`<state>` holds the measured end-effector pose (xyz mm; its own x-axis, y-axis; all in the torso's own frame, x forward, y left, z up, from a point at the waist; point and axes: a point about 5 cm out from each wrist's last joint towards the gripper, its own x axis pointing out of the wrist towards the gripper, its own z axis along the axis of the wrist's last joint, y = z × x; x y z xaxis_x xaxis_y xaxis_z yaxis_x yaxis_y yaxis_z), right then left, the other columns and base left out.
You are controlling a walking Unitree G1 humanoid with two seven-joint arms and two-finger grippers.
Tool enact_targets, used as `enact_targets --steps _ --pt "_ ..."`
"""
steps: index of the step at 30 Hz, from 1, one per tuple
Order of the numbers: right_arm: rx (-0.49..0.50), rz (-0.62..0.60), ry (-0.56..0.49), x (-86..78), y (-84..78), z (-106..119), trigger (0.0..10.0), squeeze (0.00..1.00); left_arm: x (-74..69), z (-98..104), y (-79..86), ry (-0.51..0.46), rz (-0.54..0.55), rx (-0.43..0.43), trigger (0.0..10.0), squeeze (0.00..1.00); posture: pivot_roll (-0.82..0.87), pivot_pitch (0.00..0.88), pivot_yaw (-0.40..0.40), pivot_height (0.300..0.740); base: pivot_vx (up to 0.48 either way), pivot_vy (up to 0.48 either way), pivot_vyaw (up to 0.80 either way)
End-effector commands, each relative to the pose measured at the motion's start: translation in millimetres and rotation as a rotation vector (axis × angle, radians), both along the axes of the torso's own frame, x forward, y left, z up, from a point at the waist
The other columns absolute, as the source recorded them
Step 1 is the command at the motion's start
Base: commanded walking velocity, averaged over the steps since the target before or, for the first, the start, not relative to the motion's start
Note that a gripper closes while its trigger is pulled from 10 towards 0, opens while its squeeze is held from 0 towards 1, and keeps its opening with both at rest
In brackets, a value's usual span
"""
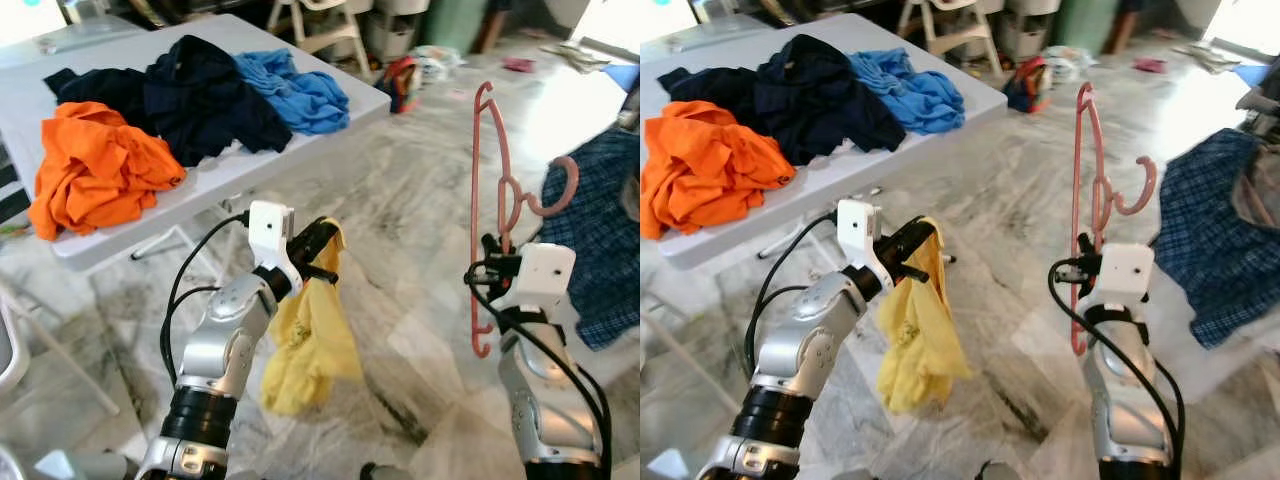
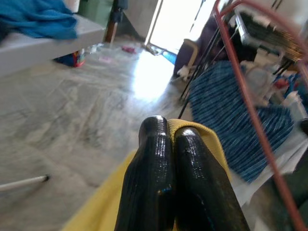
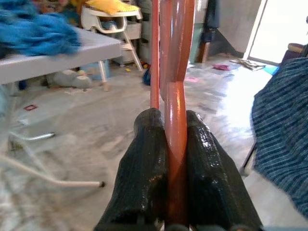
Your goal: Hang hanger
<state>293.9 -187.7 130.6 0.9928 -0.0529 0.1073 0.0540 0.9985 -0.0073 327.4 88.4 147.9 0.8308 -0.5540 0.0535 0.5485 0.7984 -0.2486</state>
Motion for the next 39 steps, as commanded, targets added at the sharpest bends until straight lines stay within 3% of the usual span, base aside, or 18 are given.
enact_targets --steps 1,11,17,26,39 --pt "-0.006 -0.021 -0.015 -1.3 -7.6 4.4 10.0 0.00 -1.0 9.5 -10.1 -0.037 -0.035 -0.024 0.0 0.00 -0.07 0.135 0.021 0.740 0.000 0.416 -0.80" --pt "-0.007 -0.020 -0.015 -0.9 -7.7 4.8 10.0 0.00 -2.9 7.8 -12.5 -0.034 -0.052 -0.029 0.0 0.00 -0.07 0.136 0.019 0.740 0.000 0.420 -0.80" --pt "-0.005 -0.015 -0.015 -1.1 -5.4 4.5 10.0 0.00 -5.0 4.4 -10.3 -0.032 -0.060 -0.074 0.0 0.00 -0.07 0.138 0.020 0.740 0.000 0.000 -0.39" --pt "-0.002 -0.008 -0.005 -2.2 -1.3 2.0 10.0 0.00 -7.5 -0.9 -11.8 -0.019 -0.078 -0.072 0.0 0.00 -0.07 0.140 0.018 0.740 0.000 0.000 0.00" --pt "0.001 -0.003 0.002 -3.7 -0.2 0.3 10.0 0.00 -10.5 -2.7 -14.3 -0.017 -0.113 -0.071 0.0 0.00 -0.07 0.144 0.018 0.740 0.000 0.000 -0.69"
